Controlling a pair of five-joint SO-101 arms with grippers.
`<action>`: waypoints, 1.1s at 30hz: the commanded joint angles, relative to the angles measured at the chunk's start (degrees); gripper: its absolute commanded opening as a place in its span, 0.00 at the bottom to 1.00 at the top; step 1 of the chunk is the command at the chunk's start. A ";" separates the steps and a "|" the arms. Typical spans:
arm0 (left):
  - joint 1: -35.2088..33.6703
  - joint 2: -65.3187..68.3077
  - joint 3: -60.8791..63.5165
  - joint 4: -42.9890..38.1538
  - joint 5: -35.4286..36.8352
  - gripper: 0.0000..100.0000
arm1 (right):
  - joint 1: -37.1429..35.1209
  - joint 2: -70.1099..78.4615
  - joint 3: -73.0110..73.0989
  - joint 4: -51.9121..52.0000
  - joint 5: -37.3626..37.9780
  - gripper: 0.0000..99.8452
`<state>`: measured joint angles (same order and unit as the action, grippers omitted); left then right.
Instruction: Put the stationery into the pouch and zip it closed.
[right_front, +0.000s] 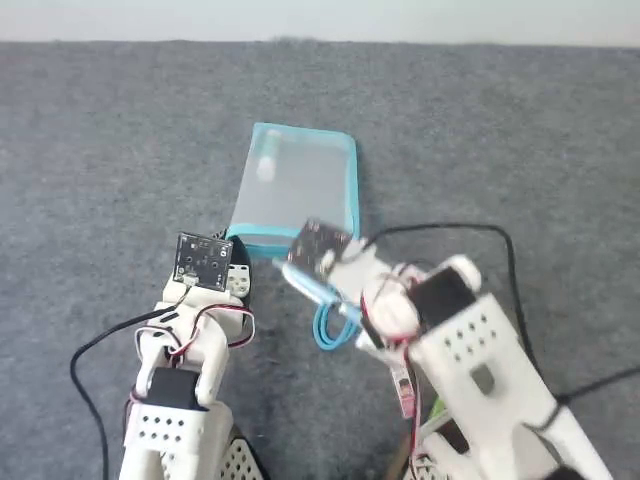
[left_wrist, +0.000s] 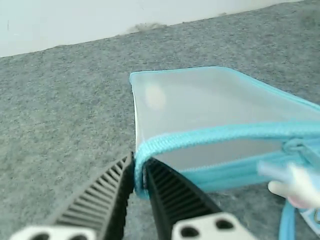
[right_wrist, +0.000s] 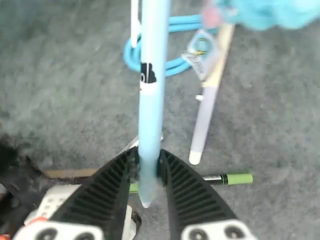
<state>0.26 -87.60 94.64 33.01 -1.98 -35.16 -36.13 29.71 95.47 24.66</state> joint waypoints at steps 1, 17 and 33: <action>-0.09 -0.79 -3.91 -1.05 0.88 0.01 | 2.95 6.11 -8.79 -0.22 -3.34 0.01; -0.09 -0.79 -3.91 -1.23 0.88 0.01 | 2.86 7.25 -17.41 6.90 1.85 0.01; -0.09 -0.79 -3.91 -1.14 0.97 0.01 | 3.21 13.23 -13.01 7.08 2.20 0.01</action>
<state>0.26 -87.60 94.64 33.01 -1.80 -32.88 -23.82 21.01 100.40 28.26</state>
